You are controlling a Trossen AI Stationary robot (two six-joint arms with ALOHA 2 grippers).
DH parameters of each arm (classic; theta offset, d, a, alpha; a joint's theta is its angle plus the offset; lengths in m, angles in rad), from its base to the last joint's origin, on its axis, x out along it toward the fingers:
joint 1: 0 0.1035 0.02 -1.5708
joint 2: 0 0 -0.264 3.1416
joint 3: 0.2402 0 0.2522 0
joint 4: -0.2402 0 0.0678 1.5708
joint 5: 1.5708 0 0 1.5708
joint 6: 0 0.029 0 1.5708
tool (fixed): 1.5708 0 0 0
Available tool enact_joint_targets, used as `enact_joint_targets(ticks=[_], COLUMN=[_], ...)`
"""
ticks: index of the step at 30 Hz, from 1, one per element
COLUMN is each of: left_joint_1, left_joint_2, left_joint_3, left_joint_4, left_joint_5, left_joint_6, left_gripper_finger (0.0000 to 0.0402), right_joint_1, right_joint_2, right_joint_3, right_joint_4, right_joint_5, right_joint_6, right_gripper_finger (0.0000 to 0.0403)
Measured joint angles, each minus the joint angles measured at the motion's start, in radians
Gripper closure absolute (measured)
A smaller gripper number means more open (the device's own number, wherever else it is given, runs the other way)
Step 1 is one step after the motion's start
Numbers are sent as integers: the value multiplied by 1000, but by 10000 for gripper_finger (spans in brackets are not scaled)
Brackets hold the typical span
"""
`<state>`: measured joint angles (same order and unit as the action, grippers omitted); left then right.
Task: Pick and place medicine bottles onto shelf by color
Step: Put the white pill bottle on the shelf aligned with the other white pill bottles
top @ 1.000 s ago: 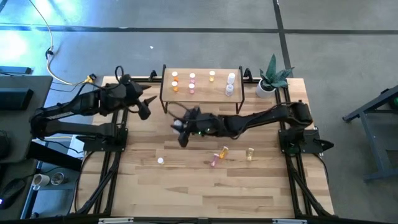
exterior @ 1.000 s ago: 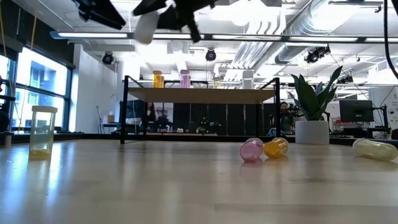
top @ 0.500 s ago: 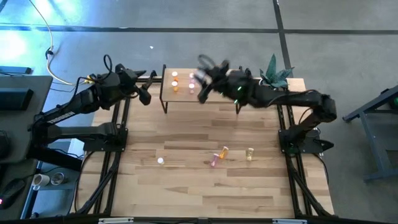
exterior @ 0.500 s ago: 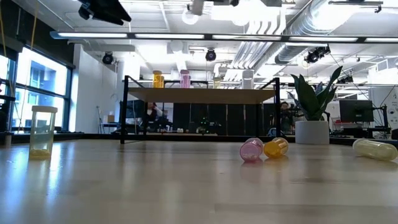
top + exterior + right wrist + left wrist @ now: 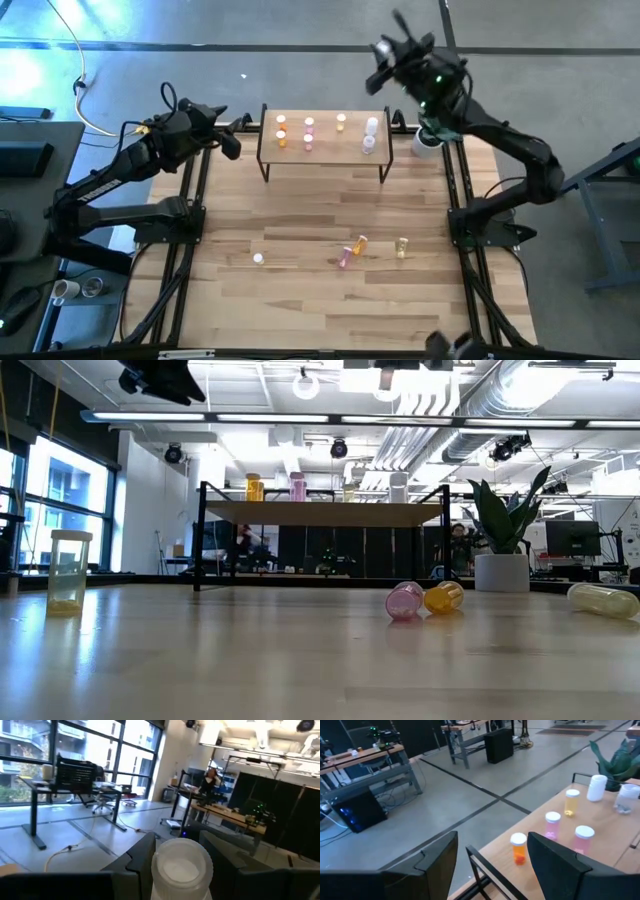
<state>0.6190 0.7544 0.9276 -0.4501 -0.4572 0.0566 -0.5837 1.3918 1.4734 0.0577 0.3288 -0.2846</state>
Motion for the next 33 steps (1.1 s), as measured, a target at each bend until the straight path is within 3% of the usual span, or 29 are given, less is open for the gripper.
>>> enact_joint_targets(ticks=[6, 12, 24, 33], left_joint_1=[11, 11, 11, 11], left_joint_2=[0, 0, 0, 0], left_joint_3=[0, 0, 0, 0], left_joint_4=[0, 0, 0, 0], left_joint_5=[-2, -3, -49, -52], left_joint_6=[0, 0, 0, 0], left_gripper_finger=[174, 174, 174, 174], right_joint_1=[-188, -293, -320, -352], right_joint_2=[12, 58, 66, 68], right_joint_3=[0, -53, -351, -437], right_joint_4=[-82, -129, 122, 107], right_joint_5=[-177, -325, -482, -642], right_joint_6=[103, 155, 225, 183], right_gripper_finger=[281, 281, 281, 281])
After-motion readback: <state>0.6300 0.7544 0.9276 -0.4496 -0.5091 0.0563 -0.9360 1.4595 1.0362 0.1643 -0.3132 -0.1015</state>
